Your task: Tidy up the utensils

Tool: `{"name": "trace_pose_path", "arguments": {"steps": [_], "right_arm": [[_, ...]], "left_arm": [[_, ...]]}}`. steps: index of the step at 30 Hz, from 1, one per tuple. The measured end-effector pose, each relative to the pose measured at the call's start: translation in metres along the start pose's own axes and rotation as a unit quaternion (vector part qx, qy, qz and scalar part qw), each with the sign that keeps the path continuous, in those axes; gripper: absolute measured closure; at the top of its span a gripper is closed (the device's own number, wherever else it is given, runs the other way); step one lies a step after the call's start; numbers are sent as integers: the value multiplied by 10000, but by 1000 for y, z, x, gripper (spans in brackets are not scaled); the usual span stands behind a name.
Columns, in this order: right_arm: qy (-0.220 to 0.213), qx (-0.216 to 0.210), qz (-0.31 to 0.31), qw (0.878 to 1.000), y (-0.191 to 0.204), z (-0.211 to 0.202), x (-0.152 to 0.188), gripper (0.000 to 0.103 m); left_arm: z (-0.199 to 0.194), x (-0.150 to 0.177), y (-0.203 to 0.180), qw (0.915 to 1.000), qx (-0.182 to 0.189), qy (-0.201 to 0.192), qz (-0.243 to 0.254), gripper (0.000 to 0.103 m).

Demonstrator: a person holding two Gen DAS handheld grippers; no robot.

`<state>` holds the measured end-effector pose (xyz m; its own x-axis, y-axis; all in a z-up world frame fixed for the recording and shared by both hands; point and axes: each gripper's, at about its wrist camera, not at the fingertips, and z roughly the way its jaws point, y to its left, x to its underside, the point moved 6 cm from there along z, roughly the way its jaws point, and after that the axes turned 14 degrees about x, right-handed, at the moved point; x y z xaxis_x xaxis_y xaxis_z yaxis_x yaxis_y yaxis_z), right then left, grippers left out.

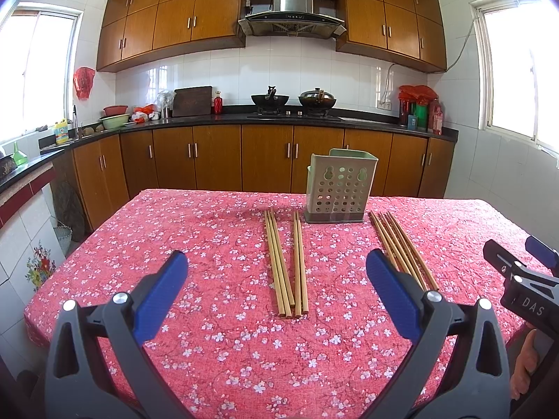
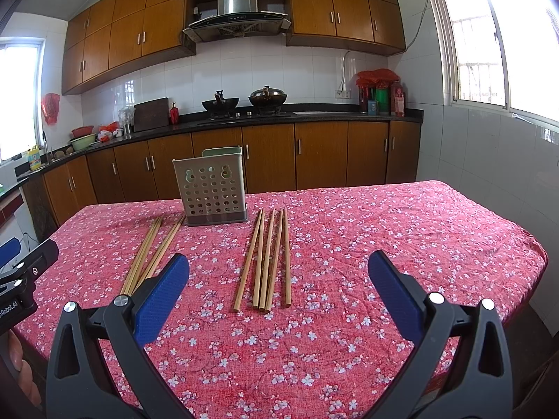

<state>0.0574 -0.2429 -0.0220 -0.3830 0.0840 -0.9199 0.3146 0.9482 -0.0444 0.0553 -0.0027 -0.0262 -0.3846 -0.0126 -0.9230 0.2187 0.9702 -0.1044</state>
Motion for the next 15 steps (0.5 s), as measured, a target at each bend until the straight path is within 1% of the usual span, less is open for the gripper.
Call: {"name": "trace_pose_path", "arguments": {"steps": [15], "right_arm": [[5,-3,4,10000,0,0,-1,2]], "left_arm": [[-1,0,-1,10000,3,3,-2,4]]}}
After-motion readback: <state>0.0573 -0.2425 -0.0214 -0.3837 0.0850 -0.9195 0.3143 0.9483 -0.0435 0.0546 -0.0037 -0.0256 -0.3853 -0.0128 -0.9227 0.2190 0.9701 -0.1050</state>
